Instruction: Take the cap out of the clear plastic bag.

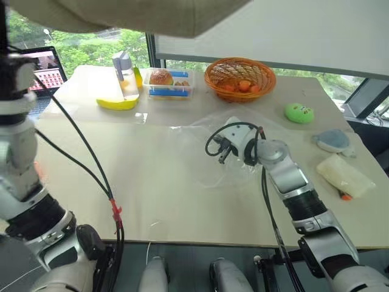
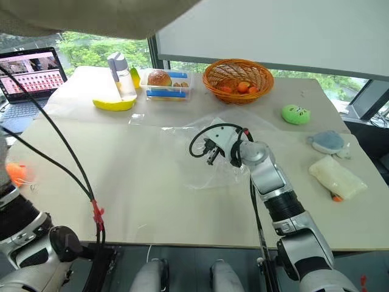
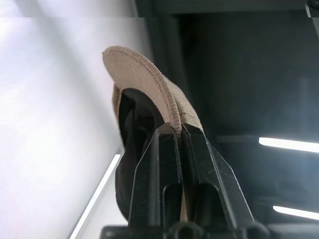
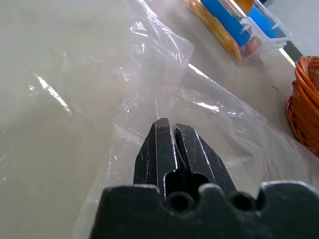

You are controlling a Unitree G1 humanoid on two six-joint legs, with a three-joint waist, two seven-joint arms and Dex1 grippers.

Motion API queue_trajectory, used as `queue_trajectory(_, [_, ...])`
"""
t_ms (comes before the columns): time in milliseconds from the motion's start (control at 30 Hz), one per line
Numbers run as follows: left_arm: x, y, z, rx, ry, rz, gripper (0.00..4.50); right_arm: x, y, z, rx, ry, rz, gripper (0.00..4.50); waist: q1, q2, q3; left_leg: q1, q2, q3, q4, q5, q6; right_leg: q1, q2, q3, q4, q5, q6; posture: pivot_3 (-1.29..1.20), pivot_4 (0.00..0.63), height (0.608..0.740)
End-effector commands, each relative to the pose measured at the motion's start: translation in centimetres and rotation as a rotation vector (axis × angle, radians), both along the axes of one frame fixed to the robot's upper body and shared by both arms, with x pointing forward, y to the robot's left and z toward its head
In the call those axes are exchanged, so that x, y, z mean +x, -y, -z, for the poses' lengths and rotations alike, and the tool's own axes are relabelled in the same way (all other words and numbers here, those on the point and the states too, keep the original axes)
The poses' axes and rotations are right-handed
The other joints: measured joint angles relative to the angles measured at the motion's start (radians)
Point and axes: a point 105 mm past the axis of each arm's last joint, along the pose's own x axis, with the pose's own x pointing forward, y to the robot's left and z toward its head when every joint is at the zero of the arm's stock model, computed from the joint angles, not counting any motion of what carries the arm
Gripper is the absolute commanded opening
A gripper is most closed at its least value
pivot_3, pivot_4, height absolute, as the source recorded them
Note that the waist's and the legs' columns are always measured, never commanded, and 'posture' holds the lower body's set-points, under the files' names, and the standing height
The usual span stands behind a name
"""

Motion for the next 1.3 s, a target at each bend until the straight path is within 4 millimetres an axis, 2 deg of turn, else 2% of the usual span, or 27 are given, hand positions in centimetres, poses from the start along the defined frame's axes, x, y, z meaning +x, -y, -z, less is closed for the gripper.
queue_trajectory(33, [6.7, -0.8, 3.8, -0.083, -0.304, -0.221, 0.03, -0.2, 0.3, -2.3, 0.027, 0.076, 0.012, 0.0, 0.006, 0.0, 0.0, 0.002, 0.0, 0.0, 0.0, 0.0, 0.0, 0.002, 0.0, 0.0, 0.0, 0.0, 0.0, 0.0, 0.15, 0.72])
queue_trajectory(100, [8.9, -0.6, 7.3, -0.172, -0.454, -0.234, 0.03, -0.2, 0.5, -2.4, 0.029, 0.08, 0.019, 0.0, 0.007, 0.0, 0.0, 0.006, 0.0, 0.0, 0.0, 0.0, 0.0, 0.007, 0.0, -0.001, -0.003, 0.0, 0.0, 0.0, 0.15, 0.72])
queue_trajectory(167, [10.4, 2.3, 11.7, -0.127, -0.59, -0.21, 0.03, -0.2, 0.6, -2.5, 0.033, 0.086, 0.029, 0.0, 0.003, 0.0, 0.0, 0.005, 0.0, 0.0, 0.0, 0.0, 0.0, 0.007, 0.0, 0.0, -0.006, 0.001, 0.001, 0.0, 0.15, 0.72])
queue_trajectory(200, [11.0, 3.1, 13.9, -0.121, -0.664, -0.217, 0.03, -0.2, 0.7, -2.6, 0.037, 0.09, 0.033, 0.0, 0.003, 0.0, 0.0, 0.004, 0.0, 0.0, -0.001, -0.001, 0.0, 0.007, 0.0, 0.0, -0.008, 0.001, 0.001, 0.0, 0.15, 0.72])
queue_trajectory(233, [11.7, 3.2, 16.6, -0.128, -0.778, -0.246, 0.03, -0.2, 0.7, -2.7, 0.041, 0.092, 0.036, 0.0, 0.005, 0.0, 0.0, 0.003, 0.0, 0.0, -0.001, -0.001, 0.0, 0.007, 0.0, 0.0, -0.01, 0.001, 0.001, 0.0, 0.15, 0.72])
queue_trajectory(300, [12.6, 2.8, 20.7, -0.145, -0.966, -0.307, 0.03, -0.2, 0.7, -2.8, 0.046, 0.093, 0.039, 0.0, 0.008, 0.0, 0.0, 0.001, 0.0, 0.0, -0.001, -0.001, 0.0, 0.006, 0.0, -0.001, -0.011, 0.001, 0.001, 0.0, 0.15, 0.72])
queue_trajectory(333, [12.7, 2.9, 22.9, -0.077, -1.052, -0.357, 0.35, -0.2, 0.7, -2.9, 0.046, 0.093, 0.04, 0.0, 0.009, 0.0, 0.0, 0.0, 0.0, -0.001, -0.001, -0.001, 0.0, 0.005, 0.0, -0.001, -0.011, 0.001, 0.002, 0.0, 0.15, 0.72])
queue_trajectory(400, [11.8, 2.9, 27.2, -0.062, -1.247, -0.372, 0.94, -0.2, 0.7, -2.9, 0.048, 0.093, 0.043, 0.0, 0.003, 0.0, 0.0, 0.001, 0.0, -0.001, -0.001, -0.001, 0.0, 0.005, 0.0, 0.0, -0.011, 0.002, 0.002, 0.0, 0.15, 0.72])
queue_trajectory(467, [10.9, 2.1, 28.9, -0.043, -1.32, -0.432, 1.65, -0.2, 0.8, -3.0, 0.05, 0.093, 0.044, 0.0, -0.002, 0.0, 0.0, 0.003, 0.0, -0.001, -0.001, -0.001, 0.0, 0.007, 0.0, 0.0, -0.011, 0.002, 0.002, 0.0, 0.15, 0.72])
queue_trajectory(633, [9.7, 0.3, 27.9, -0.079, -1.303, -0.514, 3.44, -0.3, 0.6, -2.8, 0.058, 0.085, 0.037, 0.0, -0.006, 0.001, -0.001, 0.005, 0.0, -0.001, -0.001, -0.001, 0.0, 0.009, 0.0, 0.0, -0.011, 0.002, 0.002, 0.0, 0.15, 0.72])
queue_trajectory(700, [8.4, -0.5, 28.1, -0.085, -1.366, -0.585, 4.1, -0.4, 0.5, -2.6, 0.061, 0.076, 0.028, 0.0, -0.01, 0.001, -0.001, 0.005, 0.0, -0.001, -0.001, -0.001, 0.0, 0.009, 0.0, 0.0, -0.011, 0.002, 0.002, 0.0, 0.15, 0.72])
queue_trajectory(733, [7.6, -0.3, 27.7, -0.047, -1.364, -0.589, 4.43, -0.4, 0.5, -2.5, 0.058, 0.072, 0.022, 0.0, -0.013, 0.001, -0.001, 0.005, 0.0, -0.001, -0.001, -0.001, 0.0, 0.009, 0.0, 0.0, -0.011, 0.002, 0.002, 0.0, 0.15, 0.72])
queue_trajectory(800, [6.3, 1.1, 26.9, 0.076, -1.325, -0.532, 4.43, -0.3, 0.3, -2.4, 0.055, 0.063, 0.005, 0.0, -0.017, 0.001, -0.001, 0.005, 0.0, 0.0, -0.002, -0.002, 0.0, 0.008, 0.0, 0.002, -0.011, 0.002, 0.002, 0.0, 0.15, 0.72])
queue_trajectory(867, [5.0, 3.1, 25.8, 0.276, -1.223, -0.421, 4.43, -0.4, -0.1, -2.1, 0.044, 0.03, -0.032, 0.0, -0.016, 0.001, -0.001, 0.005, 0.0, 0.0, -0.003, -0.002, -0.001, 0.008, 0.0, 0.002, -0.011, 0.002, 0.002, 0.0, 0.15, 0.72])
queue_trajectory(933, [3.5, 4.4, 24.7, 0.466, -1.106, -0.329, 4.43, -0.9, -1.0, -1.0, 0.044, -0.061, -0.098, 0.0, -0.013, 0.001, 0.0, 0.005, 0.0, 0.0, -0.003, -0.002, -0.001, 0.007, 0.0, 0.001, -0.01, 0.002, 0.002, 0.0, 0.15, 0.72])
queue_trajectory(1000, [2.5, 3.8, 23.7, 0.626, -1.019, -0.348, 4.43, -2.0, -2.0, 0.3, 0.099, -0.225, -0.171, 0.0, -0.013, 0.001, 0.0, 0.006, 0.0, 0.0, -0.003, -0.002, -0.001, 0.007, 0.0, 0.001, -0.01, 0.002, 0.002, 0.0, 0.15, 0.72])
queue_trajectory(1100, [2.6, 0.9, 22.0, 0.725, -0.942, -0.468, 4.43, -2.9, -2.7, 0.5, 0.135, -0.31, -0.242, 0.0, -0.012, 0.001, 0.0, 0.007, 0.0, 0.0, -0.003, -0.002, -0.001, 0.008, 0.0, 0.0, -0.011, 0.002, 0.0, 0.0, 0.15, 0.72])
queue_trajectory(1167, [2.7, -0.1, 21.2, 0.78, -0.903, -0.507, 4.5, -4.0, -3.3, 0.7, 0.173, -0.414, -0.31, 0.63, -0.01, 0.002, 0.0, 0.007, 0.0, 0.0, -0.003, -0.002, -0.001, 0.007, -0.001, 0.0, -0.011, 0.002, 0.0, 0.0, 0.15, 0.72])
queue_trajectory(1233, [2.6, -0.6, 20.9, 0.758, -0.896, -0.506, 4.5, -5.0, -3.6, 0.8, 0.183, -0.492, -0.357, 1.15, -0.007, 0.002, 0.0, 0.007, 0.0, 0.001, -0.004, -0.002, -0.001, 0.007, -0.001, 0.0, -0.012, 0.001, -0.001, 0.0, 0.15, 0.72])
queue_trajectory(1300, [2.5, -0.7, 21.1, 0.807, -0.89, -0.497, 4.5, -5.8, -3.6, 0.4, 0.187, -0.537, -0.391, 1.82, -0.005, 0.002, 0.0, 0.006, 0.0, 0.002, -0.006, -0.002, -0.001, 0.006, -0.002, 0.0, -0.012, 0.001, -0.001, 0.0, 0.15, 0.72])
